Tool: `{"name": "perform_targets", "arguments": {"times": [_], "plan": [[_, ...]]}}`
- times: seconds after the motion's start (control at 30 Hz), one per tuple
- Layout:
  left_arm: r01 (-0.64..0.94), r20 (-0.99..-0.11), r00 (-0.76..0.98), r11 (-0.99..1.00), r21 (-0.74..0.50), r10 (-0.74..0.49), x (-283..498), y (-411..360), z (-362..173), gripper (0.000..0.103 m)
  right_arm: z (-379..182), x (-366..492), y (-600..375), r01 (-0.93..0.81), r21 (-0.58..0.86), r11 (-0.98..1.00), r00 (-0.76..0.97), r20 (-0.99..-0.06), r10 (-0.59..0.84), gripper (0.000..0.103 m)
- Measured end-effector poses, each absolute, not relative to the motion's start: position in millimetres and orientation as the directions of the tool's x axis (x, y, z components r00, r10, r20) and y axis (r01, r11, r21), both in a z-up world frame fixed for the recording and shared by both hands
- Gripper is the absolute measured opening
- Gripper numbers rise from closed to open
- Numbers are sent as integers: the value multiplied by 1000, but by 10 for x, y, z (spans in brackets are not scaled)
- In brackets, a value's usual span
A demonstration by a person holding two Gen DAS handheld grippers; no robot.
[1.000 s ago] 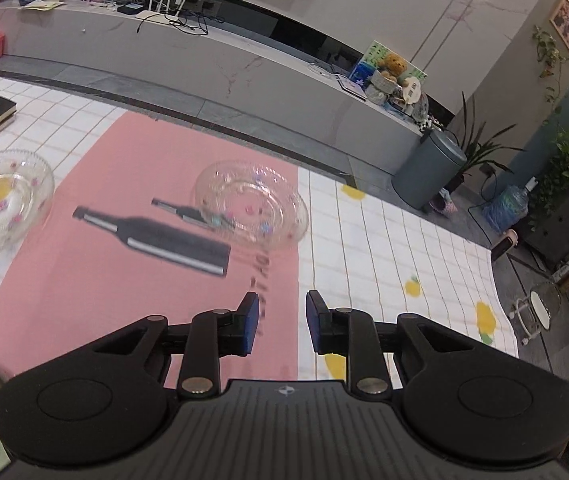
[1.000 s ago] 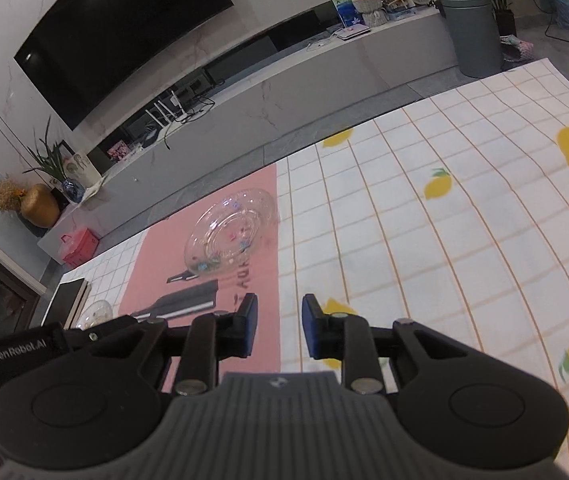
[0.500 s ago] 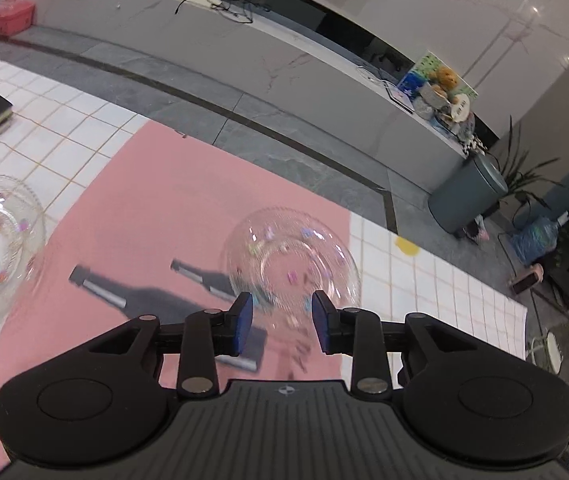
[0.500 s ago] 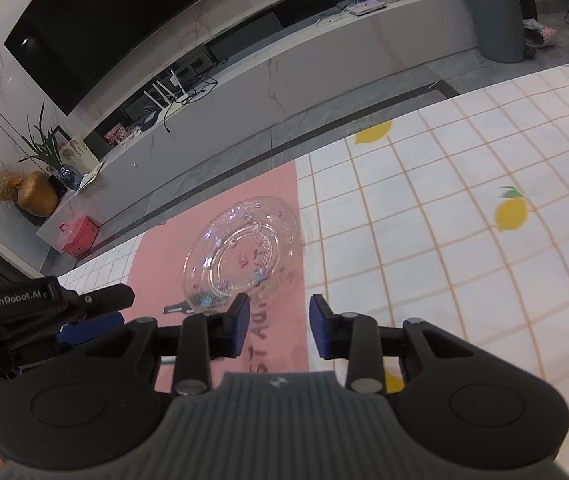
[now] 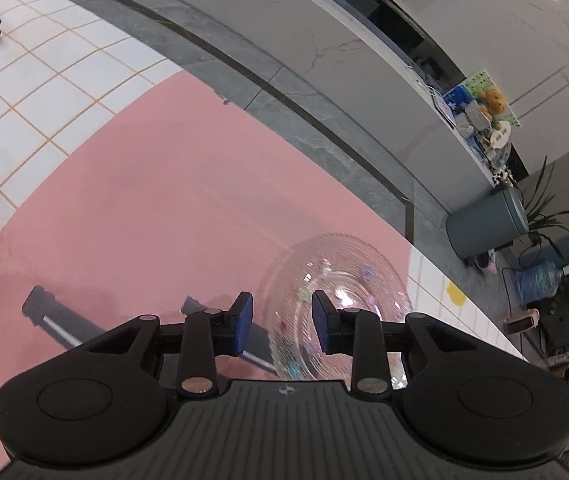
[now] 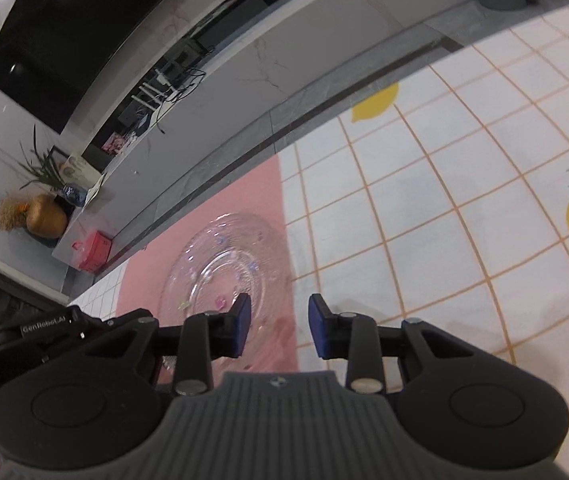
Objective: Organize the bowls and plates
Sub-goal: 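Close the left gripper on the clear glass plate rim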
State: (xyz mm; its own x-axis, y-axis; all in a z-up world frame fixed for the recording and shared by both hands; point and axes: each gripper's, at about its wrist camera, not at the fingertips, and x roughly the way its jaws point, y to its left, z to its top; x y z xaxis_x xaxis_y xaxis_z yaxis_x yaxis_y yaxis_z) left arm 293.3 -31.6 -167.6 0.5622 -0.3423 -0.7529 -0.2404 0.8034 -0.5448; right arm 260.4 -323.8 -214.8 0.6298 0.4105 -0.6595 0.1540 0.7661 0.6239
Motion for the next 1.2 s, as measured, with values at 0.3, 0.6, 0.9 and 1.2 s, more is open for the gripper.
{"name": "perform_targets", "arguments": {"times": [0.3,0.6,0.9,1.2], "plan": [[-215,-739,586,816,-537,-332,2970,-294,-1766,31,-2334,2701,-3251,175,713,679,622,-614,485,24],[-203,-725,600,812,-547,-339,3050,-315,-1765,30,-2394,2794,-3205,189,738,648,626,-599,499,13],[-199,-740,593,833,-517,-317,3056,-387,-1750,12,-2399,2742,-3215,201,728,655,633,-607,480,4],[-170,-739,596,850,-498,-314,2930,-514,-1569,7,-2359,2620,-3289,213,722,658,630,-616,473,4]]}}
